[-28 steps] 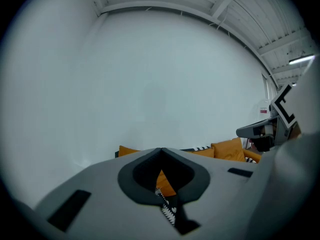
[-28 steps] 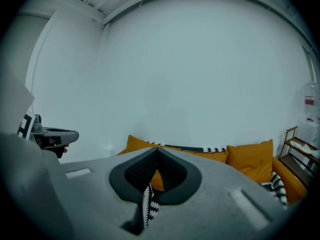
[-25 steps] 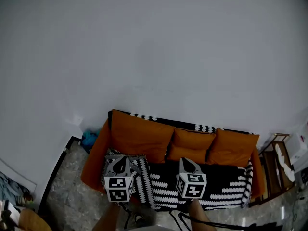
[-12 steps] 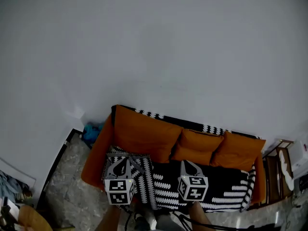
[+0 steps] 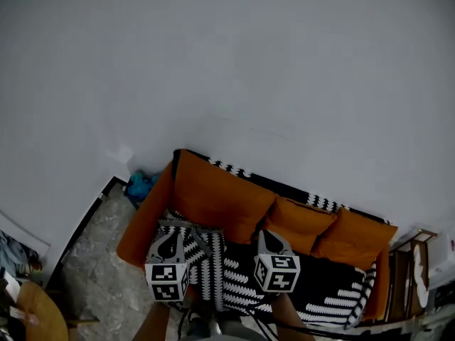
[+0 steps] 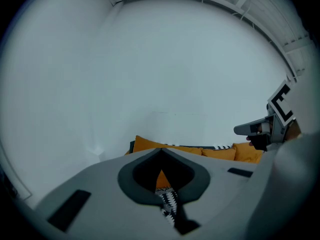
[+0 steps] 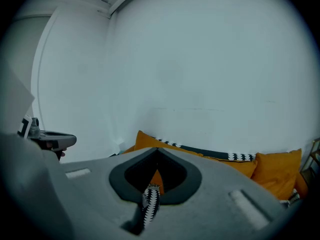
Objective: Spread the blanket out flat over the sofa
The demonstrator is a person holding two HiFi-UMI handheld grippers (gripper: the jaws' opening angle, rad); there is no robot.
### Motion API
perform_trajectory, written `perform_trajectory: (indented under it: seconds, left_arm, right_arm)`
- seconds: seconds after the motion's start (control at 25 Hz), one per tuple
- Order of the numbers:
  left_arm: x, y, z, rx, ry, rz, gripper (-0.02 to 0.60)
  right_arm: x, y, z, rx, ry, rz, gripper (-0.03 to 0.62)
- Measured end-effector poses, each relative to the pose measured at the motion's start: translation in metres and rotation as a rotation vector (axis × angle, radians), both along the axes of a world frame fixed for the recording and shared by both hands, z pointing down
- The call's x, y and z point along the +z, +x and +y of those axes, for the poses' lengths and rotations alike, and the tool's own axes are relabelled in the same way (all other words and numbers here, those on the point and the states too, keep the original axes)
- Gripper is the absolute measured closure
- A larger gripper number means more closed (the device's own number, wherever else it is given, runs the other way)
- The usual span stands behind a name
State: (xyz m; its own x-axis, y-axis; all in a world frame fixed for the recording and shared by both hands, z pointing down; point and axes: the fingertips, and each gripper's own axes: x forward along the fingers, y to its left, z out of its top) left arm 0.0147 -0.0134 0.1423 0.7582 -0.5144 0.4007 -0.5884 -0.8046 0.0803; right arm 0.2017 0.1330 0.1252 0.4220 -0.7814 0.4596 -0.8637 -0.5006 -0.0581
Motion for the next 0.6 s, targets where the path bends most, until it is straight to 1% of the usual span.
perform_trajectory:
  seconds: [0.16, 0.28, 0.44, 0.6]
  left_arm:
    - [0.014, 0.006, -0.004, -0.029, -0.016, -0.014, 0.577]
    - [0.032, 0.008, -0.003, -0.042, -0.041, -0.042, 0.577]
    - [0.067, 0.009, 0.003, -0.051, -0.082, -0.086, 0.577]
    - [0.109, 0.016, 0.01, -0.042, -0.122, -0.116, 0.577]
  right_arm:
    - [0.017, 0.014, -0.005, -0.015, -0.024, -0.021, 0.589]
    - [0.034, 0.021, -0.004, -0.023, -0.037, -0.042, 0.589]
    - [0.065, 0.029, 0.001, -0.018, -0.066, -0.067, 0.589]
    - [0.103, 0.043, 0.008, 0.013, -0.093, -0.089, 0.589]
